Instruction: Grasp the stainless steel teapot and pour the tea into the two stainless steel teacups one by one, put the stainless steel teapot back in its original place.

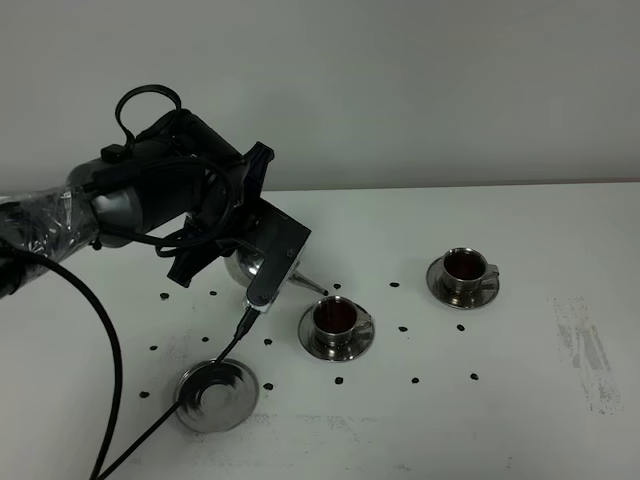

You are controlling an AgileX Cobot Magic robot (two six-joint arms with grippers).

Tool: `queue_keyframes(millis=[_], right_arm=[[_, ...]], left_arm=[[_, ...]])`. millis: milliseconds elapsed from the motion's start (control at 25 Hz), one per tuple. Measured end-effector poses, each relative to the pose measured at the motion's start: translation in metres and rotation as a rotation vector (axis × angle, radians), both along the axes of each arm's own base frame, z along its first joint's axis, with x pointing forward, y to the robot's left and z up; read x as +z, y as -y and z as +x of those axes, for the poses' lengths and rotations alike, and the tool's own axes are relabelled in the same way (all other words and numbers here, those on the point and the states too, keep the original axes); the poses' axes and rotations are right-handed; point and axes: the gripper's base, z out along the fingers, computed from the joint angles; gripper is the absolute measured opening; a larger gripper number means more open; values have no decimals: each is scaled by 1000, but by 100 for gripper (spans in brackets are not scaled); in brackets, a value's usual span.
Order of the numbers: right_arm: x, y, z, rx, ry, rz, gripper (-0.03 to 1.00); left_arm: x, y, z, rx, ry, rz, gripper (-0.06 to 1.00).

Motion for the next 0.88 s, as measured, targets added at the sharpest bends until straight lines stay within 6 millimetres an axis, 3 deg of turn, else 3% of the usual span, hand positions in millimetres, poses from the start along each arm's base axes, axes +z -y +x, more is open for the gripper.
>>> queue_keyframes(millis=[400, 560, 720, 880], right_arm=[[0, 0, 0, 0, 0, 0, 23], [0, 0, 0, 0, 0, 0, 23], [0, 0, 0, 0, 0, 0, 23], [0, 0, 0, 0, 0, 0, 23]], left_arm=[[-2, -1, 2, 96, -72, -227, 24], [8, -6, 1, 193, -88, -342, 24], [27, -24, 2, 358, -85, -486, 24], [29, -37, 4, 603, -152, -683, 24]])
